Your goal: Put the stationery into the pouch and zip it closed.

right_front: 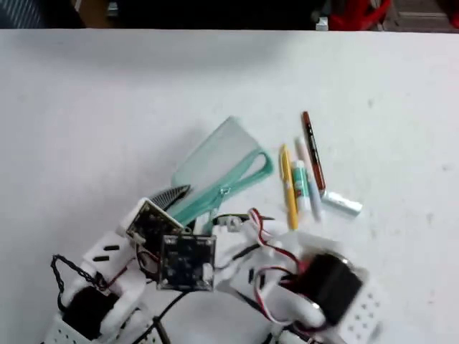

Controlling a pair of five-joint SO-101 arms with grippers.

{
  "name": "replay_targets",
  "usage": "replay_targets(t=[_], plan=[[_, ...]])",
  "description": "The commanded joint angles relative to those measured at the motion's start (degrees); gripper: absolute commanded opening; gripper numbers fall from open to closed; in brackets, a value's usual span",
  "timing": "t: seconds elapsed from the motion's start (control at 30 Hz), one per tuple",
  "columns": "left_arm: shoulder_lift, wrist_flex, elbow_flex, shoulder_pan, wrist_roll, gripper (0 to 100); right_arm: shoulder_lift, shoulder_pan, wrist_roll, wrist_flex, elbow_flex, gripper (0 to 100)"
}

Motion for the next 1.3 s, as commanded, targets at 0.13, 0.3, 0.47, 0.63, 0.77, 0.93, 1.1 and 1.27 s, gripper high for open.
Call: replay_targets(t=[0.13, 0.3, 0.47, 0.63, 0.77, 0.93, 1.1, 1.27], plan=[[-1.1, 0.1, -4.3, -0.4, -0.1, 2, -5.2, 2.2, 0.8, 4.5, -6.2, 36.8], [-1.1, 0.1, -4.2, -0.4, -0.1, 2, -8.6, 4.1, 0.4, 7.1, -22.9, 24.2], [-1.1, -0.4, -3.3, -0.3, -0.1, 2, -0.9, 8.4, -8.4, 1.0, -30.9, 4.3], [-1.1, -0.4, -3.3, -0.4, -0.1, 2, 8.6, 12.0, -14.6, -3.6, -35.1, 1.5], [-1.1, -0.4, -3.4, -0.4, -0.1, 2, 13.7, 15.9, -14.7, -2.9, -36.7, 1.7], [-1.1, -0.4, -3.4, -0.4, -0.1, 2, 18.2, 19.4, -14.7, -0.7, -35.3, 1.7], [-1.1, -0.4, -3.4, -0.1, -0.1, 2, 24.6, 22.2, -14.7, 0.7, -35.3, 1.7], [-1.1, -0.3, -3.4, 0.0, -0.1, 2, 35.8, 22.0, -16.4, 7.3, -35.7, 1.7]])
